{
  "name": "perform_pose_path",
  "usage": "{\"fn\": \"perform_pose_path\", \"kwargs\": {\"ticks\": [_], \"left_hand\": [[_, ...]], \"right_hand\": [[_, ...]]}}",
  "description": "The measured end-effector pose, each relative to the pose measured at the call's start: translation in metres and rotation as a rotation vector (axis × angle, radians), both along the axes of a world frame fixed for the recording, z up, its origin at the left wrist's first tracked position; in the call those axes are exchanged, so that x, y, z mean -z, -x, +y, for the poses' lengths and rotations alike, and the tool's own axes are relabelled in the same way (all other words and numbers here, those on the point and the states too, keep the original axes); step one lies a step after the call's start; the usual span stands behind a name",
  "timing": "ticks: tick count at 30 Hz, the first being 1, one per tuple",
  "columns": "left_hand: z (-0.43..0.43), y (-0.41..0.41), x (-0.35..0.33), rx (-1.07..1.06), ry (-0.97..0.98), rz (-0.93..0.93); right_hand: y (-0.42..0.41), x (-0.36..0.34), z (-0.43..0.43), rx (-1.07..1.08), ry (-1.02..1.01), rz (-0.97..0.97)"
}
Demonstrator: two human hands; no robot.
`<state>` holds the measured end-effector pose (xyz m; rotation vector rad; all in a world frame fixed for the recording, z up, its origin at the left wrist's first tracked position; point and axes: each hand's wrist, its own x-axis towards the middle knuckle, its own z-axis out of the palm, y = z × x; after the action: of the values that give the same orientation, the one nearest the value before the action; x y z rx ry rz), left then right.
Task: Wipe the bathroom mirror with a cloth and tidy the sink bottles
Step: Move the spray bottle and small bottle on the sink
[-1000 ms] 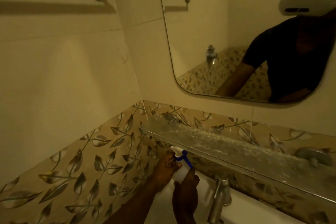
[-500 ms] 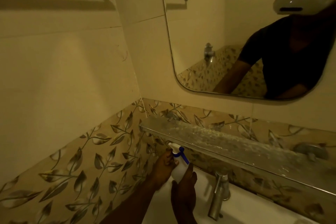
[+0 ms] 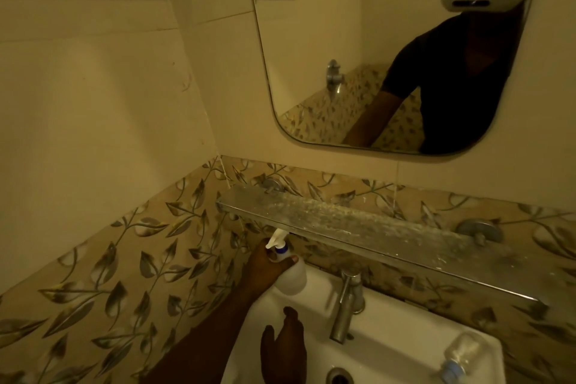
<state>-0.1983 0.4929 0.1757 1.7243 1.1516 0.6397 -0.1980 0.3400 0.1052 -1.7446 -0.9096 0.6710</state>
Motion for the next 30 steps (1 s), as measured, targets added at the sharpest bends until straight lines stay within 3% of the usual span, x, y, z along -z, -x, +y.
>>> {"fn": "perform_pose_path", "kwargs": {"ticks": [3,7,11,16,30], "left_hand": [[-0.001,-0.001,0.003,0.057,0.077,0.03],[-0.002,-0.005,0.004,0.026,-0.035,0.064],[-0.009,-0.01,0.005,-0.014,-0.145,0.09],[-0.005,0.002,0.016,0.12,-0.018,0.081],[-0.003,-0.004,0.02,0.061,-0.112,0.112]], "right_hand": [[0.0,0.0,-0.002,0.023,0.133,-0.067],[0.001,-0.011,0.006,0.152,0.215,-0.038],[-0.011,-0.02,0.018,0.184,0.192,-0.068],[-0.028,-0.026,0.037,0.219,0.14,-0.005],[-0.036,-0.005,0.063,0.345,0.087,0.017]]}}
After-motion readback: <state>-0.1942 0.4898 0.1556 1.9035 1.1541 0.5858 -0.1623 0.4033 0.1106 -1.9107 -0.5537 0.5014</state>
